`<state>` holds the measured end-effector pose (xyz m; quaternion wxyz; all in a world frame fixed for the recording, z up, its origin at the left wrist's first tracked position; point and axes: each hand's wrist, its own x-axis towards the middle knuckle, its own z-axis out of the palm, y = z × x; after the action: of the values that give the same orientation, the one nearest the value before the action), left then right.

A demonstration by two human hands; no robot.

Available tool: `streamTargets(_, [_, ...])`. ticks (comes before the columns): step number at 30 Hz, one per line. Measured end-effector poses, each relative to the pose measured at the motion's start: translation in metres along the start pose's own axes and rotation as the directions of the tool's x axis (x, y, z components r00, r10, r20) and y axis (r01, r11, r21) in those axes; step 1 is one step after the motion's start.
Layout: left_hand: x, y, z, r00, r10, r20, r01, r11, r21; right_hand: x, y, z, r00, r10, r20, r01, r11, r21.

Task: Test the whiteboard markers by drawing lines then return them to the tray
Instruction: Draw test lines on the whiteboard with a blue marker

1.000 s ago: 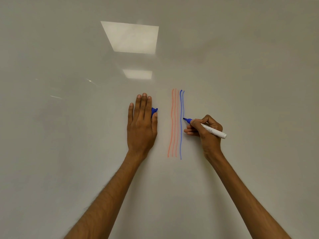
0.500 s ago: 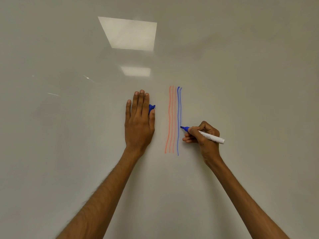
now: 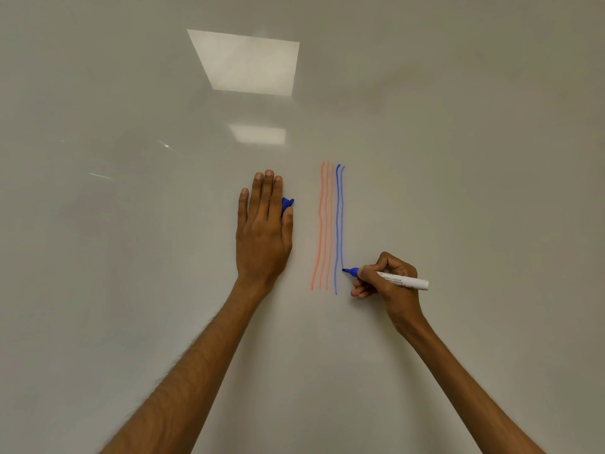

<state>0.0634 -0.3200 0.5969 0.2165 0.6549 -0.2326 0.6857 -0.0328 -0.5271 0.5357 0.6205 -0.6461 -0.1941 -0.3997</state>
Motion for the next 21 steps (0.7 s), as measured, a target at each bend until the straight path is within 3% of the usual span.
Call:
streamTargets(15, [-0.001,0.000,0.000,1.000,-0.004,0.004,0.004,1.000,0.005,-0.012,0.008,-0.010,0.988,0.086,0.129,-0.079,0.995,-0.063])
streamTargets(21, [-0.001,0.000,0.000,1.000,-0.008,0.001,0.008,1.000,0.000,-0.014,0.011,-0.012,0.990,0.097,0.099,-0.095,0.995,-0.025])
